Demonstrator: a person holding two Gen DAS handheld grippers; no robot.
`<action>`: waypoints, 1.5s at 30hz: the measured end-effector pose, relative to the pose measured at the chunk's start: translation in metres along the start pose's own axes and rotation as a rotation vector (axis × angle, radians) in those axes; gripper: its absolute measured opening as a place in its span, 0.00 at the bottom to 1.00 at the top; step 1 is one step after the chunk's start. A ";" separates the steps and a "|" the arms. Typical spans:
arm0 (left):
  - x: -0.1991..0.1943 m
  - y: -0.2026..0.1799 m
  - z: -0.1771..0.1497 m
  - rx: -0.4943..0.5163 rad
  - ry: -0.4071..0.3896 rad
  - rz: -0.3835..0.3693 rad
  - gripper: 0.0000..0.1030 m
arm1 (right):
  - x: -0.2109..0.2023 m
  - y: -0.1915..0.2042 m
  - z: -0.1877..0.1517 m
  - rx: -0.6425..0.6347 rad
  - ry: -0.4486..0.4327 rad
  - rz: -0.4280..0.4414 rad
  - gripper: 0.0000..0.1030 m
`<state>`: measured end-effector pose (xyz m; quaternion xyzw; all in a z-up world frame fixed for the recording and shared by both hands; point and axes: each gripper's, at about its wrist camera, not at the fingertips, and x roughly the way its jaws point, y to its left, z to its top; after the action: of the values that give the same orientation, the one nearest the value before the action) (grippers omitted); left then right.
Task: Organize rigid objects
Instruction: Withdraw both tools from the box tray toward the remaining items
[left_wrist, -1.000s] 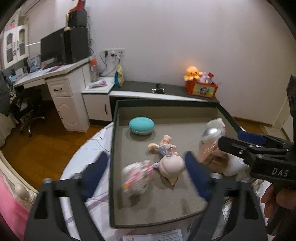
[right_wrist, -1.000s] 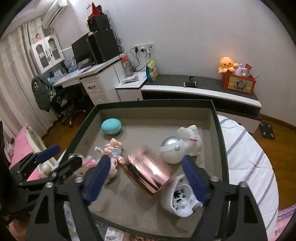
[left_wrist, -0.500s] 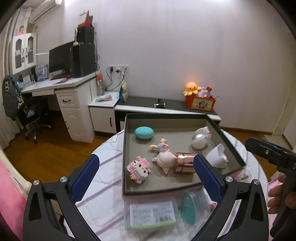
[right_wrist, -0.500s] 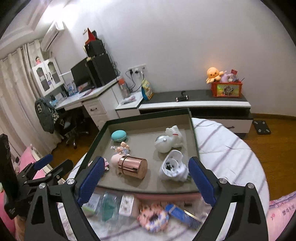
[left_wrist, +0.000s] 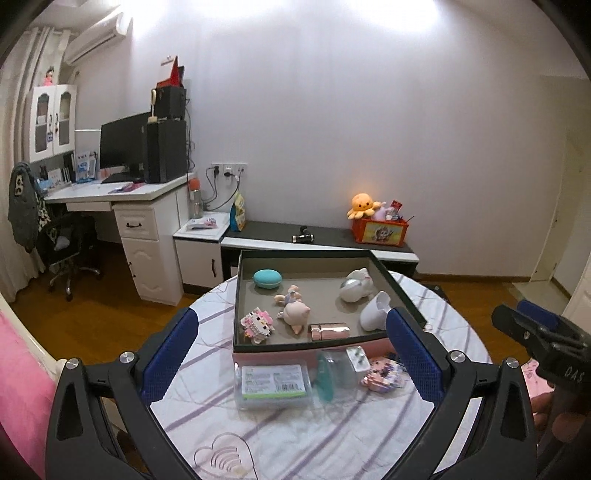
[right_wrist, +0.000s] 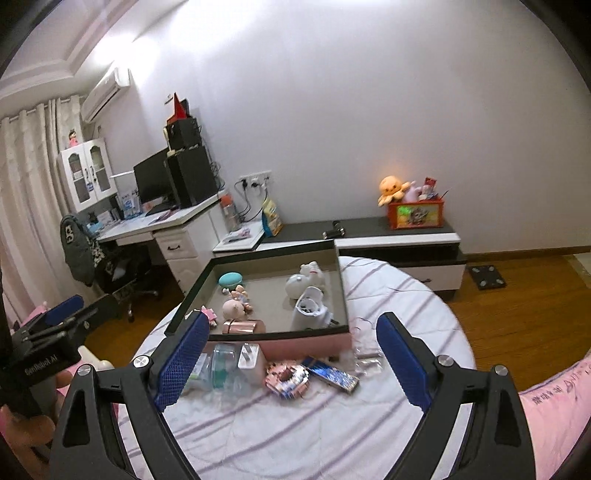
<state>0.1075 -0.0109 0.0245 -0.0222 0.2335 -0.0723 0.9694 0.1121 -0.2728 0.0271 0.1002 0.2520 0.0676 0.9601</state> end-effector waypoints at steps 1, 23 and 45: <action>-0.006 0.000 -0.002 -0.002 -0.006 -0.001 1.00 | -0.005 0.000 -0.003 -0.001 -0.008 -0.007 0.91; -0.053 0.016 -0.056 -0.073 0.007 0.041 1.00 | -0.045 0.035 -0.051 -0.099 -0.011 -0.031 0.91; -0.037 0.021 -0.079 -0.077 0.068 0.054 1.00 | -0.039 0.031 -0.059 -0.088 0.022 -0.040 0.91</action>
<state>0.0415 0.0148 -0.0305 -0.0506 0.2694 -0.0376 0.9610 0.0471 -0.2406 0.0022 0.0523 0.2612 0.0605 0.9620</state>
